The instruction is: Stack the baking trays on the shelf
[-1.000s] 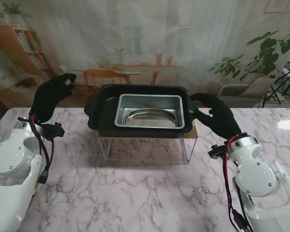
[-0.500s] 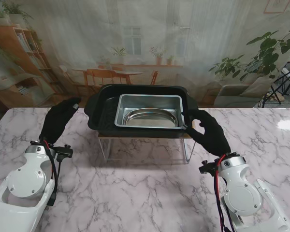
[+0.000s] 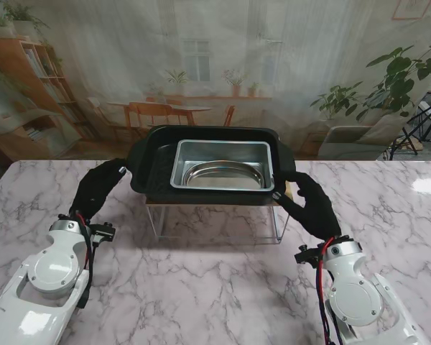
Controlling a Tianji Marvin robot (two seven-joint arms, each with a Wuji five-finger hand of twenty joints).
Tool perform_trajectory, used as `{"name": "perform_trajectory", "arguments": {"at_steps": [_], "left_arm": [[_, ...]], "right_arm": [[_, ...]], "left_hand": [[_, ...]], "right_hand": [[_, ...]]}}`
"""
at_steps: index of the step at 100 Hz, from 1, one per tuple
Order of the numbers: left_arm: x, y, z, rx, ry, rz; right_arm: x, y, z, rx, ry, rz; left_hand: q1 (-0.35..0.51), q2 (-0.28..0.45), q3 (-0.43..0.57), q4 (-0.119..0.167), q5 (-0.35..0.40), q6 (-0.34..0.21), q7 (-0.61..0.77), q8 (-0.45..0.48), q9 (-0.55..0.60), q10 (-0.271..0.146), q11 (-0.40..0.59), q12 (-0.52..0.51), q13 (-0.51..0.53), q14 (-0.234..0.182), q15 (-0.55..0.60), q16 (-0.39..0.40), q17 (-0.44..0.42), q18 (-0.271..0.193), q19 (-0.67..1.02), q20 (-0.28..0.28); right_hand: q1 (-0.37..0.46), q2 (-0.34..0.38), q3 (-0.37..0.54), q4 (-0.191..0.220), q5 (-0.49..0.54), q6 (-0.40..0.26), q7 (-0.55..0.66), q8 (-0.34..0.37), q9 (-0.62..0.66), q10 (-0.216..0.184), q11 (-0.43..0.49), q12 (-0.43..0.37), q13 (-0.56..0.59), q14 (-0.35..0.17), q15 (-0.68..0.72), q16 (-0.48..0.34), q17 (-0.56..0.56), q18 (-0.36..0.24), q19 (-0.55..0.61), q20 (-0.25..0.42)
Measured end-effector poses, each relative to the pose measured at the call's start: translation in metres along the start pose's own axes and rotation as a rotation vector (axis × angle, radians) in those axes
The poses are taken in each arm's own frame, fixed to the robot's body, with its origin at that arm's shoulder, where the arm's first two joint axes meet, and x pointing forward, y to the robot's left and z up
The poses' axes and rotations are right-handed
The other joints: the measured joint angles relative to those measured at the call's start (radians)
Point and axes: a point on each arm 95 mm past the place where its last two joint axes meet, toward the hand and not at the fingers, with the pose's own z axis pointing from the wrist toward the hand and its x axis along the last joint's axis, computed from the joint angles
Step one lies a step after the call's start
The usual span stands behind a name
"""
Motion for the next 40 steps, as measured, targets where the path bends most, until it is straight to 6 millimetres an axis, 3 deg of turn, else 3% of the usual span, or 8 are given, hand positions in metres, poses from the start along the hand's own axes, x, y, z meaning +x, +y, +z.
{"name": "perform_trajectory", "arguments": {"at_steps": [40], "left_arm": [[-0.001,-0.0035,-0.0009,0.007,0.004,-0.007]], "right_arm": [[-0.0017,0.0005,-0.0023,0.001,0.022,0.007]], "left_hand": [[0.0,0.0,0.0,0.0,0.0,0.008,0.022,0.014,0.0,0.0,0.001,0.0,0.0,0.0,0.0,0.0,-0.01,0.0,0.035,-0.034]], "right_hand": [[0.0,0.0,0.009,0.0,0.0,0.0,0.0,0.0,0.01,0.008,0.0,0.0,0.0,0.013,0.0,-0.006,0.004,0.0,-0.002,0.003]]}}
